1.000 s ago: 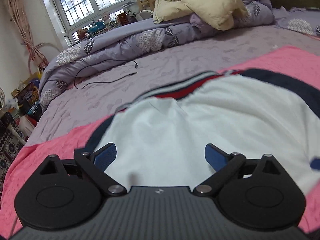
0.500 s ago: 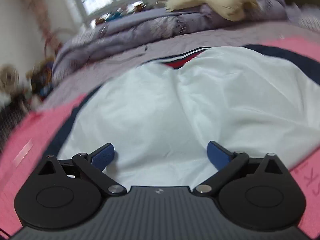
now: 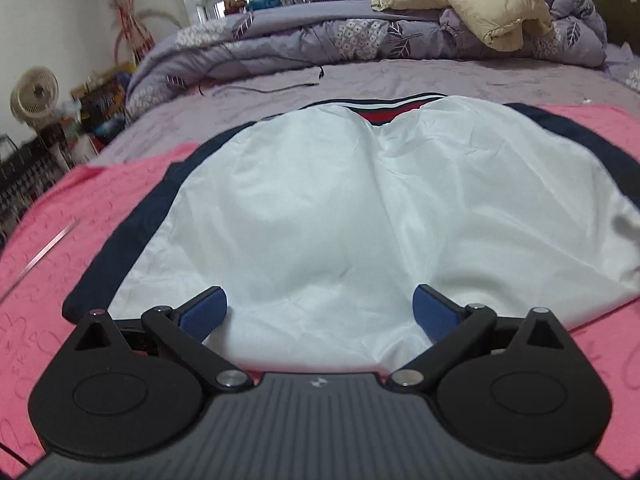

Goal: Fold clothes
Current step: 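Grasp the navy side panel with the right gripper, then fold the navy side panel over the white body with the right gripper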

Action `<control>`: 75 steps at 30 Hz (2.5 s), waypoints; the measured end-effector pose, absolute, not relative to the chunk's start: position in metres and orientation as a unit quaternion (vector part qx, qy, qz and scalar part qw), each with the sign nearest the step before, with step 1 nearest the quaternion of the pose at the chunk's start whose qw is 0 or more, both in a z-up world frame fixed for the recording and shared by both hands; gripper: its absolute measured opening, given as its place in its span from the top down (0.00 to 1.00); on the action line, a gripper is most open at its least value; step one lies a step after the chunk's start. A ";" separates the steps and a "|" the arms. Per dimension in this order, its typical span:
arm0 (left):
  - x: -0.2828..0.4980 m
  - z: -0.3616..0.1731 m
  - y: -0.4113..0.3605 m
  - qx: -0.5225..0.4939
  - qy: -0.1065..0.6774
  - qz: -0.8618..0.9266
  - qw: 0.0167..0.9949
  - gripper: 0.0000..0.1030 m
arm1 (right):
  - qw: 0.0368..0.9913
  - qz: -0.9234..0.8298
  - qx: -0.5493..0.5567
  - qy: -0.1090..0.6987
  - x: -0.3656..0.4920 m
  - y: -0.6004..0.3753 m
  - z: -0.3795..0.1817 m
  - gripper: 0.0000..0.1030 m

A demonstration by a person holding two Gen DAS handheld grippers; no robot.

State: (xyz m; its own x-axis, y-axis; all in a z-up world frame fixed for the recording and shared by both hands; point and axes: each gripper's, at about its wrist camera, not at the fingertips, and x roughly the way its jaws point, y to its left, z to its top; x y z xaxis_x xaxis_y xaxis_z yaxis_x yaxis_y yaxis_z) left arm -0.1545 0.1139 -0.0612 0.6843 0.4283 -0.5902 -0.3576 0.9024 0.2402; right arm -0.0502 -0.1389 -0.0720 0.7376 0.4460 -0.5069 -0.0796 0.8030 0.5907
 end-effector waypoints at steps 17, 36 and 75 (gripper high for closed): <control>-0.184 -0.054 0.134 -0.036 0.305 0.139 0.941 0.10 | 0.894 0.144 0.272 0.326 -0.051 -0.136 -0.073 0.03; -0.177 -0.061 0.142 -0.049 0.326 0.179 0.927 0.01 | 0.896 0.129 0.265 0.332 -0.051 -0.133 -0.070 0.09; -0.333 -0.058 0.344 -0.123 0.285 0.339 0.888 0.00 | 0.868 0.335 -0.287 0.230 -0.195 0.269 -0.037 0.79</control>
